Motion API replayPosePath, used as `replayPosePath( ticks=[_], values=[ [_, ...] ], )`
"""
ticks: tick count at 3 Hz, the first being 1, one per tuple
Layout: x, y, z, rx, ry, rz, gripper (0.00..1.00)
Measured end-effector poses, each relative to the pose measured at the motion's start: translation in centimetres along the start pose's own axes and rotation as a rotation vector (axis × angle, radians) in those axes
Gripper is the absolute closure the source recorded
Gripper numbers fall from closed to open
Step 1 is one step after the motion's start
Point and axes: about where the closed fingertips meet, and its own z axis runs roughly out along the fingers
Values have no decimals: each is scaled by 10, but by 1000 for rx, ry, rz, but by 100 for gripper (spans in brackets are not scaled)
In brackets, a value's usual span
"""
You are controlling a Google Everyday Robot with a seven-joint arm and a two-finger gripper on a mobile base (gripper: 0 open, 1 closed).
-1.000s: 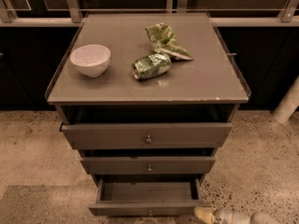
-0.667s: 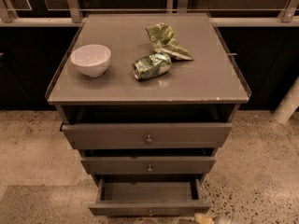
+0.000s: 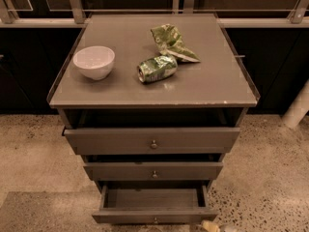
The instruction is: Close bottom drawer
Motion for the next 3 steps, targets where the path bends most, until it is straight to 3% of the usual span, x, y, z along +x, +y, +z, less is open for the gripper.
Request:
replayPosePath(
  ticks=[2,3],
  values=[
    [-48,2,13,14,-68,-119,100],
    [-48,2,13,14,-68,-120,100]
  ],
)
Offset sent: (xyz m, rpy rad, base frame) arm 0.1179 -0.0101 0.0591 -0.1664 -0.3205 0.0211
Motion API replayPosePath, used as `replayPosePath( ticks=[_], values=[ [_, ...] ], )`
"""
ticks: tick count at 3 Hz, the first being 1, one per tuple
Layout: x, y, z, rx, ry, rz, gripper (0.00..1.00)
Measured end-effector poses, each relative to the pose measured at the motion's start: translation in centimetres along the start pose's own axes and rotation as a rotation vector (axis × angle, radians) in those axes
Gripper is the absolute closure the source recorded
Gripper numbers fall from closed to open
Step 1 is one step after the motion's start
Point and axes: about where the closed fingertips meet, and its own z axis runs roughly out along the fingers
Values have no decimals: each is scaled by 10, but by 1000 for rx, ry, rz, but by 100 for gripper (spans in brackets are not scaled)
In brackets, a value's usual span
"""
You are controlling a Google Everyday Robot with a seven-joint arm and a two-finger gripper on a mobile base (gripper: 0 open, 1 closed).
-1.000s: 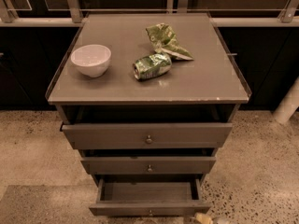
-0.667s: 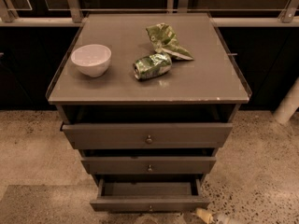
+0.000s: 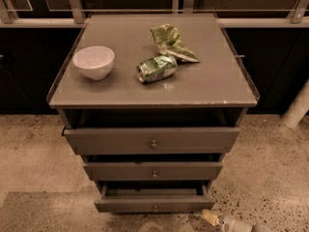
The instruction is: Close bottom drawer
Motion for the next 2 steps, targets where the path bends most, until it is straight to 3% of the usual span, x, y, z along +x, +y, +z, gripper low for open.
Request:
replayPosePath(
  ticks=[1,2],
  values=[
    [-30,7,13,15,4,-107,100],
    [-29,7,12,16,4,-108,100]
  ],
)
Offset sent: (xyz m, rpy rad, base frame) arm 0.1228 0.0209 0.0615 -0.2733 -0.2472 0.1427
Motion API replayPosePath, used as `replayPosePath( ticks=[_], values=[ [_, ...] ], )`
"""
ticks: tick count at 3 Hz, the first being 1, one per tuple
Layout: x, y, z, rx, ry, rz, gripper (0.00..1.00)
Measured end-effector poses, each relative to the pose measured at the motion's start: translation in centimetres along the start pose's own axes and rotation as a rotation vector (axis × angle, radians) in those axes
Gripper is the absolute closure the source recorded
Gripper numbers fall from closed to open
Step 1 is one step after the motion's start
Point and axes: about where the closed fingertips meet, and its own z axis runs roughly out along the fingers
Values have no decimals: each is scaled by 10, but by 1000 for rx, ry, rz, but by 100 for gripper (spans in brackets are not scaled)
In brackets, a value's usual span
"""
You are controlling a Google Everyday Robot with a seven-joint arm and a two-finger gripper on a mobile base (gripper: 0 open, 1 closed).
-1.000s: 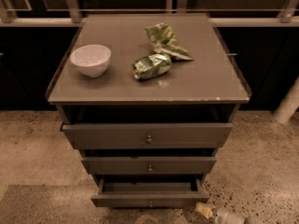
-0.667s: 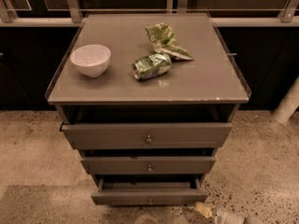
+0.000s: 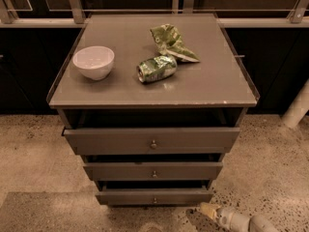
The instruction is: Close bottom drawer
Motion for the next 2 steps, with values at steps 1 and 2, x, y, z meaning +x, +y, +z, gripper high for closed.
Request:
replayPosePath(
  ticks=[1,2],
  values=[
    [-36,7,24,0,2,-110,100],
    [-35,7,24,0,2,-110,100]
  ],
)
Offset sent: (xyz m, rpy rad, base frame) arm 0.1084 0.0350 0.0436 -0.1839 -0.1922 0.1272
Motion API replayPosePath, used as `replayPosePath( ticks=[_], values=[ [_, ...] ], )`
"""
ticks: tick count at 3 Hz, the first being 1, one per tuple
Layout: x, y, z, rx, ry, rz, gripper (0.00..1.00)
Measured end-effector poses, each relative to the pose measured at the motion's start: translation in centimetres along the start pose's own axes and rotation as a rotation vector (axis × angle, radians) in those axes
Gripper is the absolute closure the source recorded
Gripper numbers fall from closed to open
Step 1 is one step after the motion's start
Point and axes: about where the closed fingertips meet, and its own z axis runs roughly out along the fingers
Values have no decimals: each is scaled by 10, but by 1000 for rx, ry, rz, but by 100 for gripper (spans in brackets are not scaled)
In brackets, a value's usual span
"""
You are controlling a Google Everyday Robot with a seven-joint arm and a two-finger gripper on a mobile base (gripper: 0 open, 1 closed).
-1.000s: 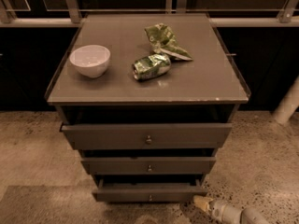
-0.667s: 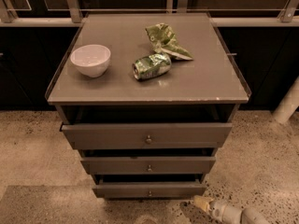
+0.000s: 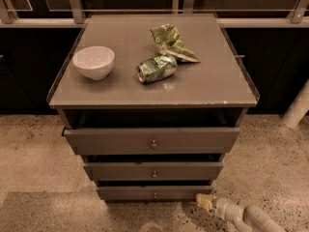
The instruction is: Close bottom drawer
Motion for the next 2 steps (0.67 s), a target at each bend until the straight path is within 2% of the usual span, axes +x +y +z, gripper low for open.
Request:
replayPosePath(
  ticks=[1,2],
  values=[
    [-23,0,19,-3,1,-65,100],
    [-21,2,17,-2,1,-66,100]
  ],
)
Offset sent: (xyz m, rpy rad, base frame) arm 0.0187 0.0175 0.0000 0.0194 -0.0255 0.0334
